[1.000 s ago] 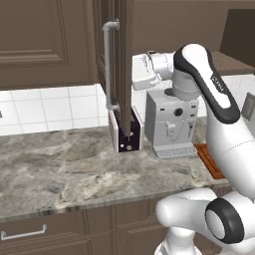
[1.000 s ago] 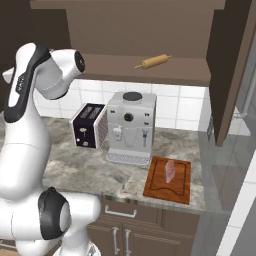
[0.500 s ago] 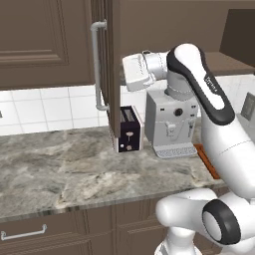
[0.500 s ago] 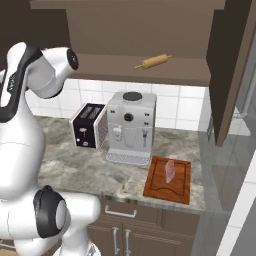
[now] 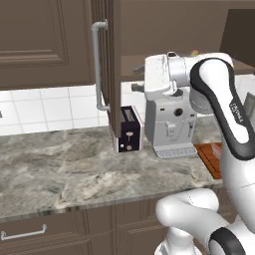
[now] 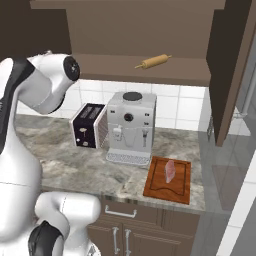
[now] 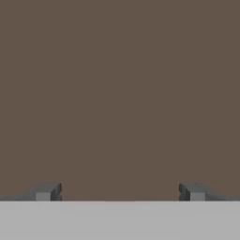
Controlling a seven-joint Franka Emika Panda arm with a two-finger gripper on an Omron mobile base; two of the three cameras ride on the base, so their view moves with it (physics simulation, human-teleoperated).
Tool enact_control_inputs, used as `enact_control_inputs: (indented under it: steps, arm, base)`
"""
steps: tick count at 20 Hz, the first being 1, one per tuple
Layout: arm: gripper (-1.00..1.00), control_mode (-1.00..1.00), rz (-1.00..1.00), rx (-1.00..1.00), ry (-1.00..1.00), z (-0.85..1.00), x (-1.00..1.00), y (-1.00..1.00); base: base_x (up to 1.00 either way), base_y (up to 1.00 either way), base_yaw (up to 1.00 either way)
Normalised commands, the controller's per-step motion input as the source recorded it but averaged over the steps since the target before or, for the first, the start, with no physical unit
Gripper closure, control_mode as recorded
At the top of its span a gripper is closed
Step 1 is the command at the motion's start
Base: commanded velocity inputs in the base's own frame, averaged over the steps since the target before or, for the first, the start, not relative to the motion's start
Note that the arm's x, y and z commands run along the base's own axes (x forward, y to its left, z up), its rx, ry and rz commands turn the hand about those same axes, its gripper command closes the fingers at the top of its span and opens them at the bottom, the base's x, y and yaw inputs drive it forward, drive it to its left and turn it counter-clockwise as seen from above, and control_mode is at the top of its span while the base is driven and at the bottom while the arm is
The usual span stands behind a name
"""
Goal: Open the cabinet, retrieve the rolling pin, and place it next to the meat on the cutting board to prepare for tenderizing.
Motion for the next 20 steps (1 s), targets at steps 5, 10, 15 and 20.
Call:
enact_control_inputs:
  steps: [5, 10, 15, 20]
  arm:
    - [-1.00, -1.00, -0.34, 0.00, -0.01, 0.12, -0.35, -0.69]
    - [-1.00, -1.00, -0.43, 0.00, 0.08, 0.24, -0.06, -0.83]
    - [-1.00, -1.00, -0.45, 0.01, 0.14, 0.26, 0.00, -0.84]
    - [-1.00, -1.00, -0.46, 0.02, 0.16, 0.20, -0.02, -0.76]
  base:
    - [0.00, 0.00, 0.00]
    - [0.00, 0.00, 0.00]
    - [0.00, 0.00, 0.00]
    - [0.00, 0.00, 0.00]
